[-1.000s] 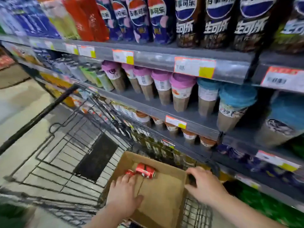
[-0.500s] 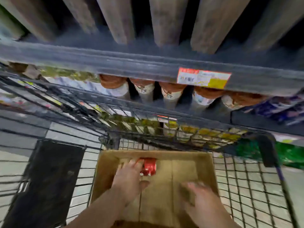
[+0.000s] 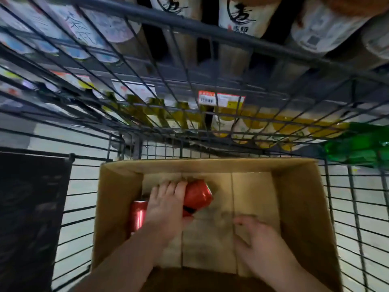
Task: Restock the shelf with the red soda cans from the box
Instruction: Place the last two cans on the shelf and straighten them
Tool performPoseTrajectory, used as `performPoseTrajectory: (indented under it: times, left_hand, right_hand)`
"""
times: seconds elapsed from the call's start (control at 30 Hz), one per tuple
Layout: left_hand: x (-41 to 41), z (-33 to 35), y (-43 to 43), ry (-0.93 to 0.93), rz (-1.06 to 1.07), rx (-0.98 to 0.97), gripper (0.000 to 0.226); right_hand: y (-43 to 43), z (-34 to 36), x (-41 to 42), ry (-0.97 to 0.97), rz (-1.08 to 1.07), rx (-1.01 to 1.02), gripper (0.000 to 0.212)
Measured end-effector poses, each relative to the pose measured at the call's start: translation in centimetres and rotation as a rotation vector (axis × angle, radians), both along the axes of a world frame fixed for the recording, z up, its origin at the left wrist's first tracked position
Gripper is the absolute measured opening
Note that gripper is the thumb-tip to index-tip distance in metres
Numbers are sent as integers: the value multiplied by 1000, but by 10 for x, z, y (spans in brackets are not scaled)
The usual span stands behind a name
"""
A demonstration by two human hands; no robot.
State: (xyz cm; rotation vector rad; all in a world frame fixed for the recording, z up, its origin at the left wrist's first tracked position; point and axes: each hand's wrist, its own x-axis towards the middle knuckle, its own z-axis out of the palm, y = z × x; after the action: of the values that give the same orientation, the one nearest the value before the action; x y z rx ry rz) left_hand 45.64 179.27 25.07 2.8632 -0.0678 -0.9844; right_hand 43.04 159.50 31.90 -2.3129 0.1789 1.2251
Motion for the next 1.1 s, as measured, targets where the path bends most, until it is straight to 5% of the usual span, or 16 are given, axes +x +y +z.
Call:
performPoseTrajectory:
  times: [0.23,0.43,0.57,0.73,1.1]
  left_hand:
    - [-17,30,12,17,496,-567,85]
    - [-13,105,51,-208,883,-736,81]
    - [-7,131,82,-267,1035,-746,63]
    - [-16,125,103,-297,1142,-744,62]
    - [-33,113,97,-259,1177,-770,60]
  right_hand:
    - [10,-8,10,17,-57,-3,36]
    - [78,-28,13,38,76,117,46]
    - [124,-55,-4,134,21,238,58]
    - [166,-80,-19,301,-373,327,76]
    - [158,-74,-26,168,-569,271,63]
